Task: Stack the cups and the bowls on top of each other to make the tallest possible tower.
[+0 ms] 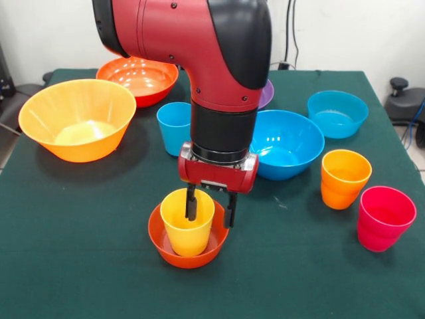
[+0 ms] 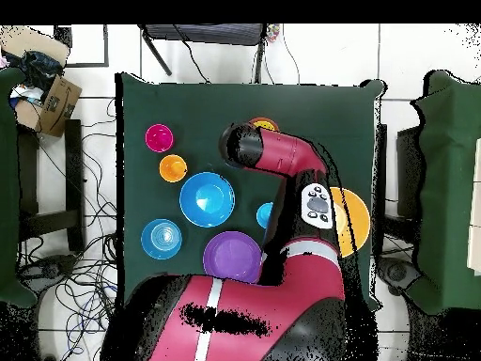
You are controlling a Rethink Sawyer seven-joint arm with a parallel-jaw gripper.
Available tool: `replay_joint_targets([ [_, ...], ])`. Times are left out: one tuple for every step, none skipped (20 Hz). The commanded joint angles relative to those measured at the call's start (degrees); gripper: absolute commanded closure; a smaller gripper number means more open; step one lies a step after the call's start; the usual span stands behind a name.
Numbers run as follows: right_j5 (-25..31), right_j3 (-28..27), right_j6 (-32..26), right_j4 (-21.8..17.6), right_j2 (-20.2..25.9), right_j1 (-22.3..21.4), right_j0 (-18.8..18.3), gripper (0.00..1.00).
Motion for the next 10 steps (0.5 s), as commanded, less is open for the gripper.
replay_joint_targets([
  [7.00, 3.55, 4.54, -1.49, 2.01, 1.13, 0.92, 0.00],
  [7.85, 3.40, 5.22, -1.12, 1.56, 1.22, 1.24, 0.00],
  [8.40, 3.37, 5.02, -0.72, 2.17, 1.41, 0.85, 0.00],
  [7.98, 3.87, 4.80, -0.28, 3.26, 1.44, 0.15, 0.00],
  [7.56, 4.37, 4.57, 0.16, 4.34, 1.47, -0.55, 0.00],
  [6.78, 4.80, 4.00, 0.32, 5.54, 1.39, -1.30, 0.00],
  [7.12, 5.08, 3.89, 0.41, 5.71, 0.87, -1.38, 0.00],
  [7.45, 5.36, 3.79, 0.49, 5.88, 0.35, -1.47, 0.00],
  [7.72, 5.42, 3.79, 0.30, 5.46, -0.32, -1.17, 0.00],
  [7.81, 5.72, 3.62, 0.12, 5.34, -1.00, -1.09, 0.00],
])
